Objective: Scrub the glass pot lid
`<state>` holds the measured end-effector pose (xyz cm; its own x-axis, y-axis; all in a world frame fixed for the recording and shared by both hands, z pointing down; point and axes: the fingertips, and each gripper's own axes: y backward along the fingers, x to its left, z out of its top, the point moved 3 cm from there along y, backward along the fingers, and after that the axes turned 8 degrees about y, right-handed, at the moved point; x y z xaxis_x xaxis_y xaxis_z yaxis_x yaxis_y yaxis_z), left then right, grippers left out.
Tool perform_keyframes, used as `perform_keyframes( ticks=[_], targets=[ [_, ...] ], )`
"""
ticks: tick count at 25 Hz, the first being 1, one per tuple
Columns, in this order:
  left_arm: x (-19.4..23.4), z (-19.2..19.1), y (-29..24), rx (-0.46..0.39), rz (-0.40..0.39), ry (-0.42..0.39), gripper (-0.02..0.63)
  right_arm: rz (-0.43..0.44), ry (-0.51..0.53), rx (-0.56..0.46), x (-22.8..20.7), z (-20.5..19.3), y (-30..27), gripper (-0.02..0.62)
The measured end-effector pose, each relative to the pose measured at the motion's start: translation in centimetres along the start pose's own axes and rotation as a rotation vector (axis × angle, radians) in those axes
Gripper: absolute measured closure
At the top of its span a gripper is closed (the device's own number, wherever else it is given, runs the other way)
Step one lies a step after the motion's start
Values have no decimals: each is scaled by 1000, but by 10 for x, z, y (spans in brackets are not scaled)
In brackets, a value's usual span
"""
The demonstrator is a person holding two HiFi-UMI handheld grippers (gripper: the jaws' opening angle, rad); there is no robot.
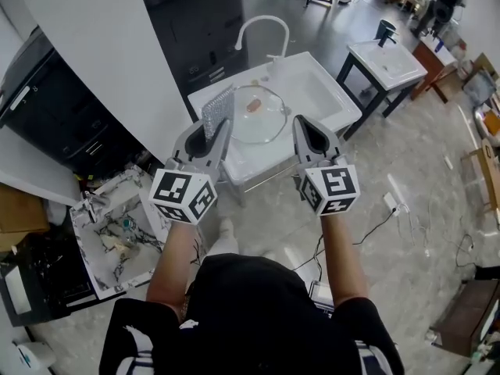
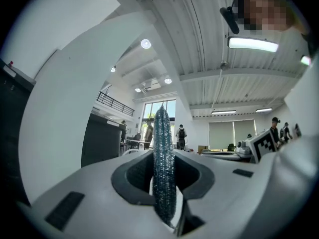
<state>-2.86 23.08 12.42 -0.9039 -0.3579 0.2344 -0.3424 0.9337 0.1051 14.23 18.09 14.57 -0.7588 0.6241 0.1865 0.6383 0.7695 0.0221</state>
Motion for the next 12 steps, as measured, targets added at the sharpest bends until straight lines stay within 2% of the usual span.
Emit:
perform_keyframes(
  ticks=[12],
  targets=[
    [74,2,-67,37,-56,22,531,-56,-18,36,-13,-10,-87,601]
  ],
)
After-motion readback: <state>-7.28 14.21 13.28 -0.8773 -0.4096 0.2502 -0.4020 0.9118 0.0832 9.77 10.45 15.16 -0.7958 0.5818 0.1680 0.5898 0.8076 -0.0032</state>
